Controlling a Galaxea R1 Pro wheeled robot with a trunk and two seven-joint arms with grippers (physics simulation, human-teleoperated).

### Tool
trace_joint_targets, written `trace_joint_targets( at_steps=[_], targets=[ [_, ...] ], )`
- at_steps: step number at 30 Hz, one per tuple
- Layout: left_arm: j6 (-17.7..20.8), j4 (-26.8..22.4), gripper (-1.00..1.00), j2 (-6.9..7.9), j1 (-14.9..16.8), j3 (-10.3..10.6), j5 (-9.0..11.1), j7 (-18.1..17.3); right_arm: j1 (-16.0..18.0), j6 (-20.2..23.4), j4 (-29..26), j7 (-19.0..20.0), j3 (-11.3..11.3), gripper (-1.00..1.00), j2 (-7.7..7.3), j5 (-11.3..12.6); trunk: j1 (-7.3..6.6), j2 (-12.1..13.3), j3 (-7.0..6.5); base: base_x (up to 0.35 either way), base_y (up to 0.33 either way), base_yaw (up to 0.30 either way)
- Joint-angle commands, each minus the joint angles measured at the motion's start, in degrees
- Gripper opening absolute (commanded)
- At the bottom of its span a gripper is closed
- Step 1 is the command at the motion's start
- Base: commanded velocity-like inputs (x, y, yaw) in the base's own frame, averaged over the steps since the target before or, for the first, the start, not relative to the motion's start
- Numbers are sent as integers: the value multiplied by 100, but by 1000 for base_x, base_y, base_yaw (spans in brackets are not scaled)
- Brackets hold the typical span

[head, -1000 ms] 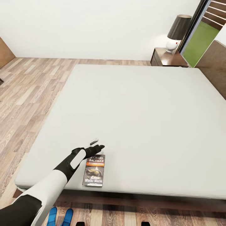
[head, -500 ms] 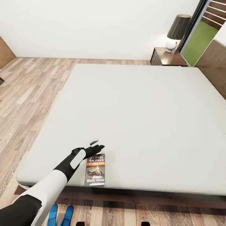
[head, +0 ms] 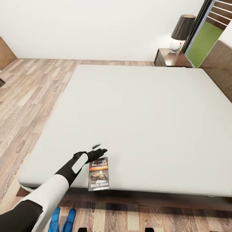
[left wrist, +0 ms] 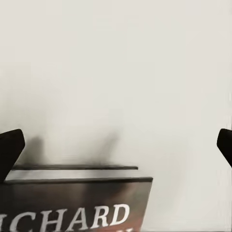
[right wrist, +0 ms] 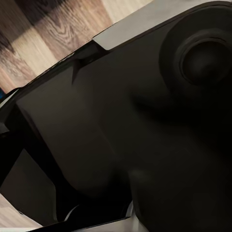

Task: In the bedroom, move the book from the bed onto either nightstand, and place the two sandals side by side next to the bed.

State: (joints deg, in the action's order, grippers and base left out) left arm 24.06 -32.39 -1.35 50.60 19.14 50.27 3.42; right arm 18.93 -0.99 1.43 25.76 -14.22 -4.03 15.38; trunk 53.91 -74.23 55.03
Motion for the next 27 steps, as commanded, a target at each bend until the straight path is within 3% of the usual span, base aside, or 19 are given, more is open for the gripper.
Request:
trace_joint_targets(
  at_steps=[1,17,27],
  targets=[
    [14,-6,100,3,2,20,58,36,5,-12,15,27,-1,100,-2,44,-2,-2,3,-89,0,0],
    [11,-7,100,3,2,19,55,36,5,-13,15,31,-1,100,-2,47,-2,-2,3,-17,0,0],
    [12,-5,100,3,2,15,57,36,5,-11,15,31,-1,100,-3,51,-2,-2,3,-119,0,0]
  ],
)
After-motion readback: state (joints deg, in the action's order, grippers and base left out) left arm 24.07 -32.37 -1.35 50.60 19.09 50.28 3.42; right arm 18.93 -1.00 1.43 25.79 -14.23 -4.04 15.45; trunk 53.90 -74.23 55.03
